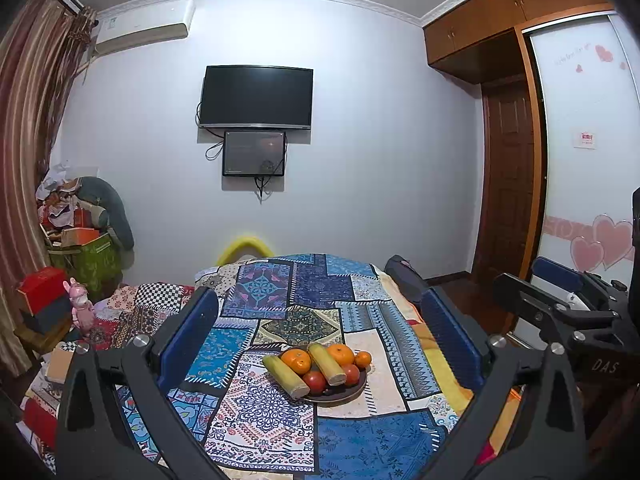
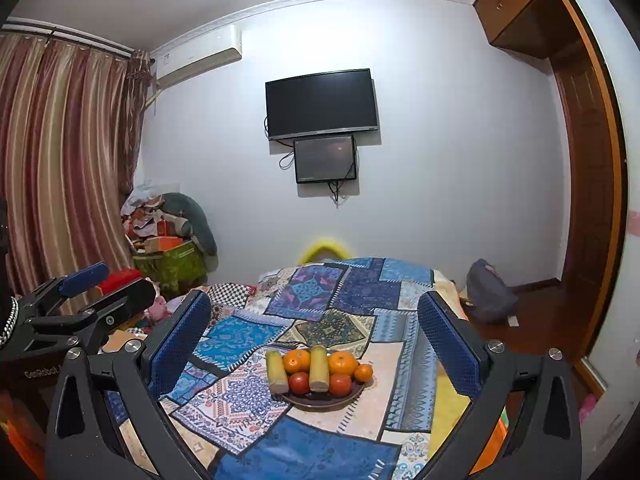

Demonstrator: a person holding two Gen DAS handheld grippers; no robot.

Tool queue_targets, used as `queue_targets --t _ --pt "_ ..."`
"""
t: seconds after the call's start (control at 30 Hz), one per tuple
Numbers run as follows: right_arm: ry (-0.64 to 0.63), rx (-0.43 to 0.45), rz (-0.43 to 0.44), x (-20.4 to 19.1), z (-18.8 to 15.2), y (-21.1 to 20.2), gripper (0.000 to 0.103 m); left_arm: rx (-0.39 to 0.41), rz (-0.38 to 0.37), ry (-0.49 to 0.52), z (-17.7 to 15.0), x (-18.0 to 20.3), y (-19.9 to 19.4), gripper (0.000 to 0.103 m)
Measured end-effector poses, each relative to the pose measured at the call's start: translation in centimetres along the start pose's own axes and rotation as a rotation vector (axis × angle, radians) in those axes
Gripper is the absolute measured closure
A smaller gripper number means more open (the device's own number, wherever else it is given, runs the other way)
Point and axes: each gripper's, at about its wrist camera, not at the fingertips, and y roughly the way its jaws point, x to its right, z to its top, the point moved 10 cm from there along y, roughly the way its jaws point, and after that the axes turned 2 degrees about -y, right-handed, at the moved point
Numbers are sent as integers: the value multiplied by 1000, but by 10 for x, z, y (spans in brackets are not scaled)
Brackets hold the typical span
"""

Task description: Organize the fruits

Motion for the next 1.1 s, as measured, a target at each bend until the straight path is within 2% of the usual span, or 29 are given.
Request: queue_targets --t 1.1 --pt "17 8 -8 2 4 -4 0 -20 -32 -5 -1 7 2 0"
